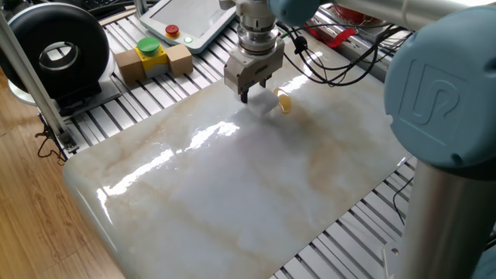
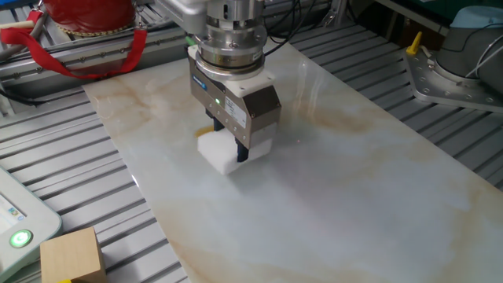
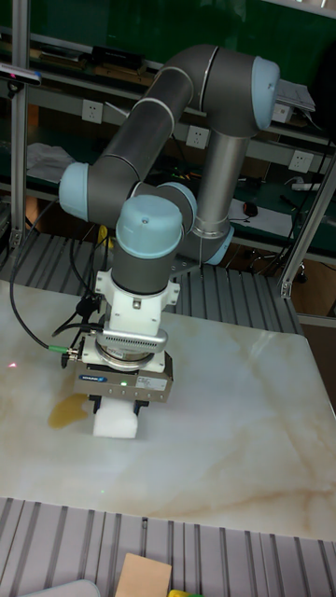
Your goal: Clean the tabletop with a sponge
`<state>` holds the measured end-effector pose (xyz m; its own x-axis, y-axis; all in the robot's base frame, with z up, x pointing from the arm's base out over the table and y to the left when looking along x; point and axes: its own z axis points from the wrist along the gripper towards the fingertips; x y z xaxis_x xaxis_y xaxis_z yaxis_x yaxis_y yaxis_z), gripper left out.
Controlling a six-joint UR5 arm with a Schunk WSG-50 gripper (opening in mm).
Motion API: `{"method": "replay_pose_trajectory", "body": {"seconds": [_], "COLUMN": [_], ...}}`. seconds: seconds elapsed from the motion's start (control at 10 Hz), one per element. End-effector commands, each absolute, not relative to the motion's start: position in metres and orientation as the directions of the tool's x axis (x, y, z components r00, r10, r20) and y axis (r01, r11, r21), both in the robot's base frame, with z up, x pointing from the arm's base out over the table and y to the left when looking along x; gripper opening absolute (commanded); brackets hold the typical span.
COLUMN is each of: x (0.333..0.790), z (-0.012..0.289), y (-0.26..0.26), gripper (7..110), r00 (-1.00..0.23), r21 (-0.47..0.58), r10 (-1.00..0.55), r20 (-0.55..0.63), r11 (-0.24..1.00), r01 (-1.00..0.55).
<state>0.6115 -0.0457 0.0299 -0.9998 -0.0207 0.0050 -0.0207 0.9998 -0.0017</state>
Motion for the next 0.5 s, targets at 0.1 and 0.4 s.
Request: {"method": "replay_pose_trajectory", "body": {"seconds": [0.1, 0.4], "x": [0.6174, 0.6180], "z": [0.0234, 0.0170], "y": [-0.0444, -0.0417], "gripper": [7, 7], "r00": [-1.000, -0.999], "r21": [0.026, 0.034], "r10": [-0.028, -0.027], "r20": [0.000, 0.021], "r11": [0.999, 0.999], "r01": [-0.028, -0.027]}}
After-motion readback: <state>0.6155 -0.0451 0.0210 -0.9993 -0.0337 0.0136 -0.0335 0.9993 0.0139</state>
